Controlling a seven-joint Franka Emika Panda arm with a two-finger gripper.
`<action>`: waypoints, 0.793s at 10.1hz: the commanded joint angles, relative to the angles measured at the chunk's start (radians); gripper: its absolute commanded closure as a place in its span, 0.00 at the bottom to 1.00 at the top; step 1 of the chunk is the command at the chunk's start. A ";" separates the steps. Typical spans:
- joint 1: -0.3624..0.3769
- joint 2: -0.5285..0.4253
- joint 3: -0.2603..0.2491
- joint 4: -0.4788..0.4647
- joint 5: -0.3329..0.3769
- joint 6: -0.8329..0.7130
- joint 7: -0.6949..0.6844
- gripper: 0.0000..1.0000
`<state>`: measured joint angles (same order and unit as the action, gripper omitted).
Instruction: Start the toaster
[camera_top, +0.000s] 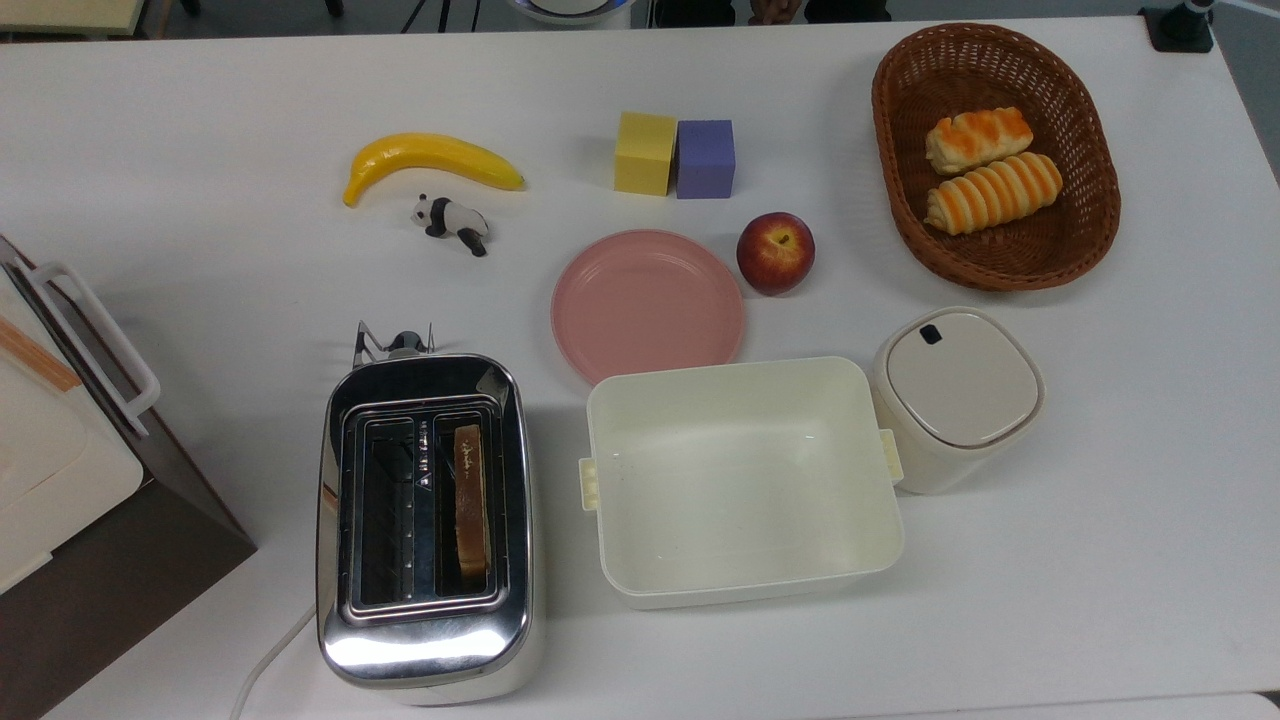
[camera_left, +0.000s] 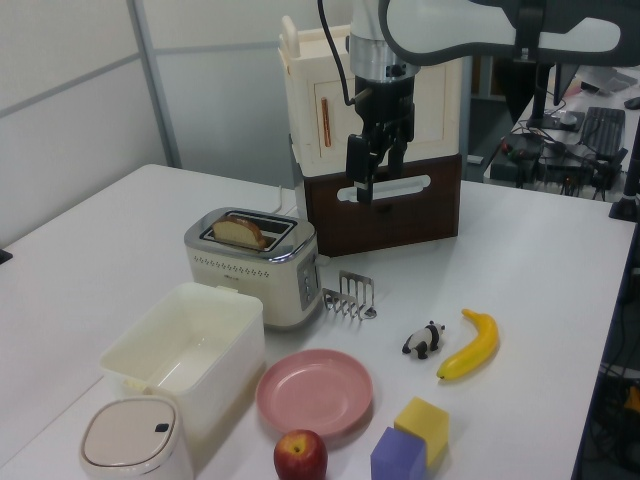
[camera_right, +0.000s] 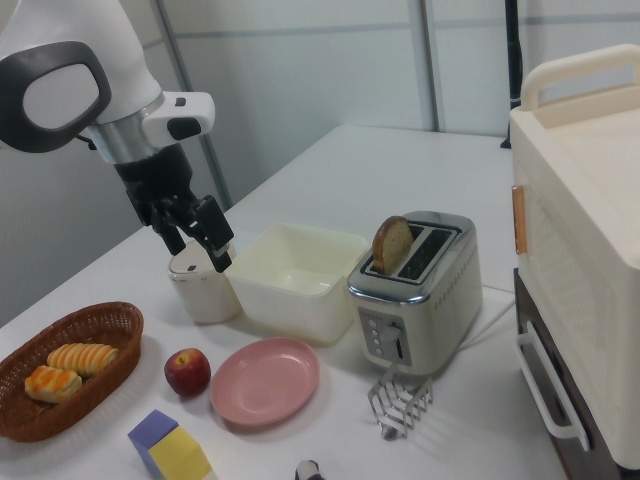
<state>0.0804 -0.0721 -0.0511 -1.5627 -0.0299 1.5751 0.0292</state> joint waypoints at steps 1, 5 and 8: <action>0.012 -0.014 -0.021 -0.014 0.016 -0.009 -0.026 0.00; 0.012 -0.012 -0.021 -0.017 0.016 0.002 -0.026 0.00; 0.012 -0.012 -0.021 -0.025 0.016 0.002 -0.026 0.00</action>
<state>0.0804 -0.0718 -0.0555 -1.5651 -0.0299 1.5751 0.0272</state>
